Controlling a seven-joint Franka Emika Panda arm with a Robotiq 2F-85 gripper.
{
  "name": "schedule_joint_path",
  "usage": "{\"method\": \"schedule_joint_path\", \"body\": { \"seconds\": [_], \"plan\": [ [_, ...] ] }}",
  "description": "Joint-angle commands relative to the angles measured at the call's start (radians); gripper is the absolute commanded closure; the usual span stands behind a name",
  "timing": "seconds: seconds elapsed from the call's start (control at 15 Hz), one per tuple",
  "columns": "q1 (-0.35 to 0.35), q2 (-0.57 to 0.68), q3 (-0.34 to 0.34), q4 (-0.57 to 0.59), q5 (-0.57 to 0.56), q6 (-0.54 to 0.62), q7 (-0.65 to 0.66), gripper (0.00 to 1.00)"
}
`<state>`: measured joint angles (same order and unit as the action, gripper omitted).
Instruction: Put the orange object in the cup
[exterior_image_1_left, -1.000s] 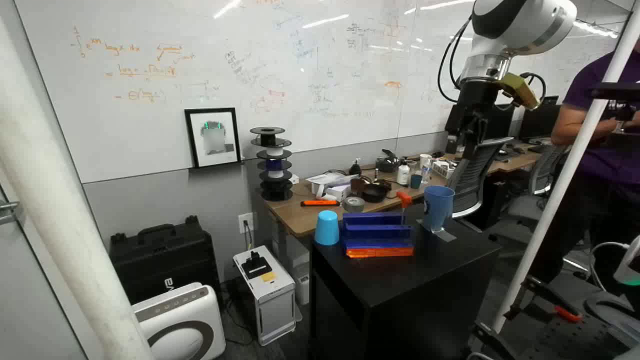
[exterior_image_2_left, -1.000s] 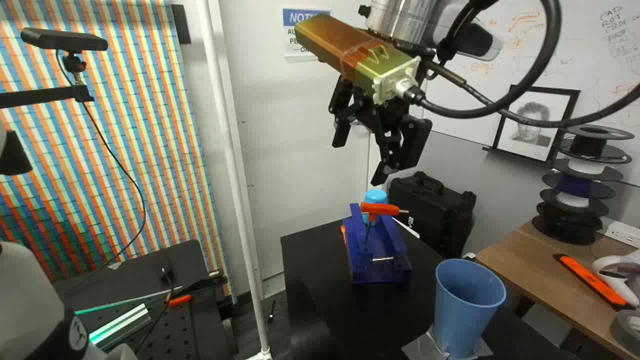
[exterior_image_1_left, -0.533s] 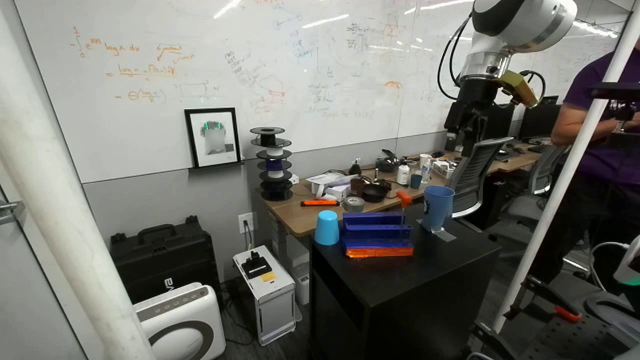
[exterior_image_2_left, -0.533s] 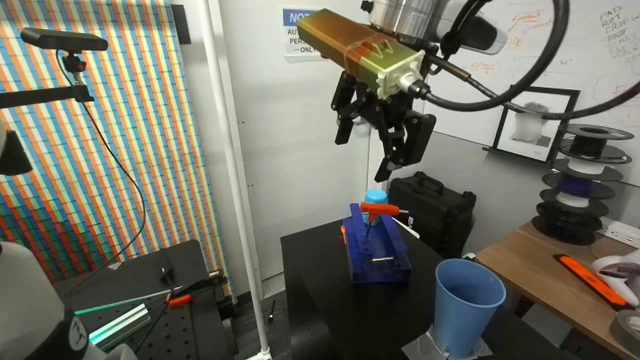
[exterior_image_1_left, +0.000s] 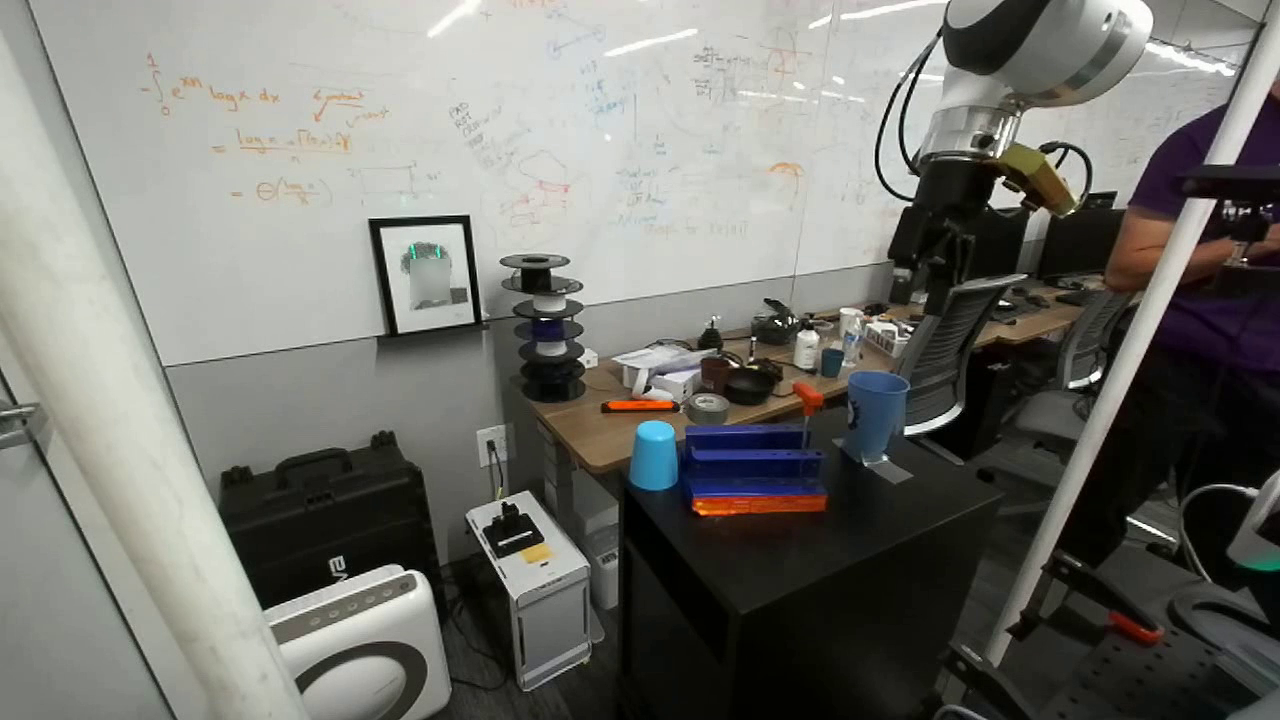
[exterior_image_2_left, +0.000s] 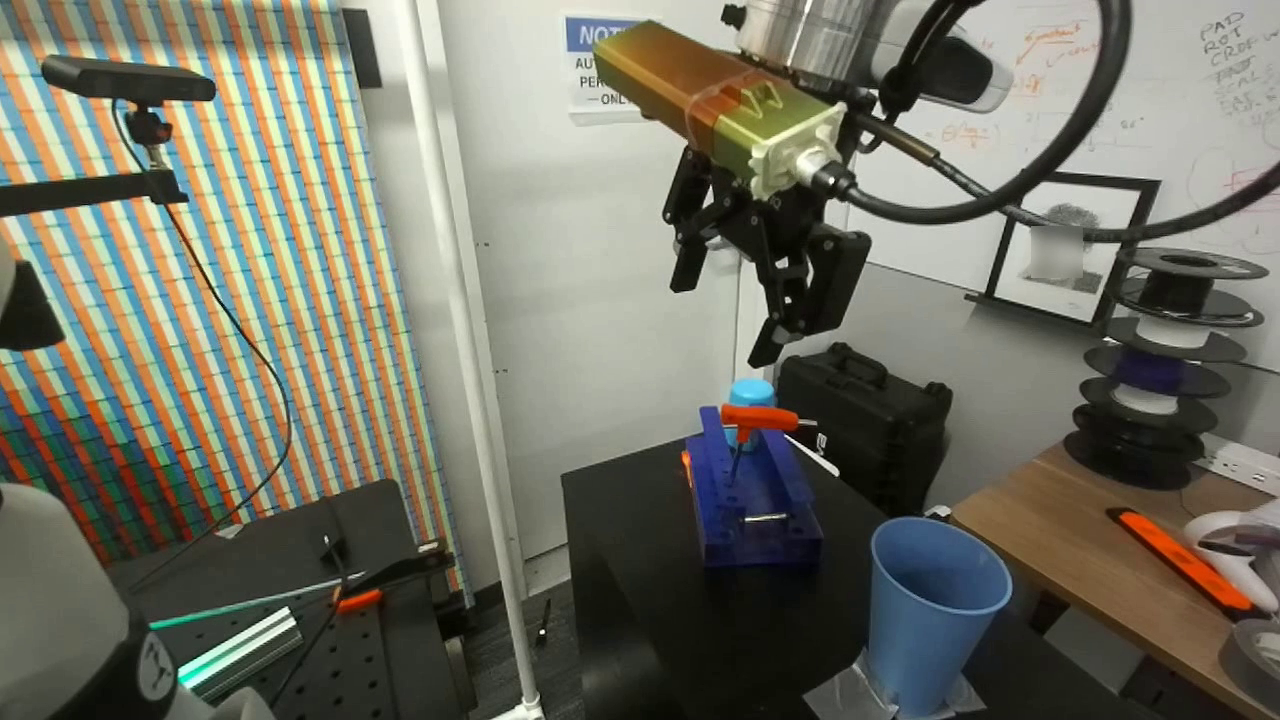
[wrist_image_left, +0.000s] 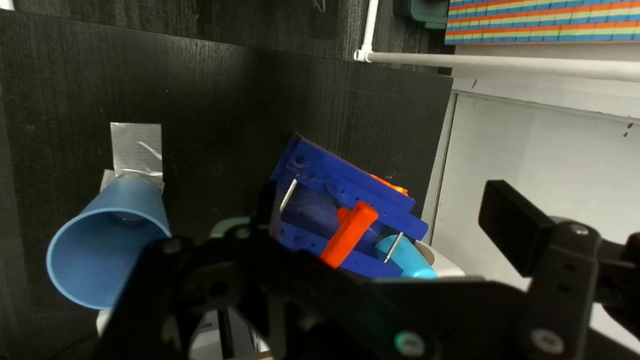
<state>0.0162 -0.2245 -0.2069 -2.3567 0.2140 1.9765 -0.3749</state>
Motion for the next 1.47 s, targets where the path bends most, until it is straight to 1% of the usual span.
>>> {"method": "schedule_joint_path", "body": {
  "seconds": [0.0, 0.2, 0.4, 0.6, 0.8, 1.2, 1.27, 1.33, 1.4],
  "plan": [
    [-0.029, 0.056, 0.071, 0.044, -0.050, 0.080, 0.158, 0.00],
    [-0.022, 0.143, 0.123, 0.092, -0.091, 0.161, 0.307, 0.00],
    [-0.009, 0.252, 0.169, 0.168, -0.122, 0.170, 0.412, 0.00],
    [-0.002, 0.351, 0.195, 0.243, -0.130, 0.140, 0.494, 0.00],
    [0.001, 0.447, 0.196, 0.305, -0.144, 0.120, 0.561, 0.00],
    [0.014, 0.578, 0.201, 0.387, -0.136, 0.012, 0.594, 0.00],
    [0.019, 0.589, 0.201, 0.391, -0.141, 0.006, 0.601, 0.22],
    [0.026, 0.599, 0.199, 0.393, -0.151, 0.008, 0.610, 0.25],
    [0.031, 0.609, 0.198, 0.396, -0.159, 0.011, 0.614, 0.34]
  ]
}}
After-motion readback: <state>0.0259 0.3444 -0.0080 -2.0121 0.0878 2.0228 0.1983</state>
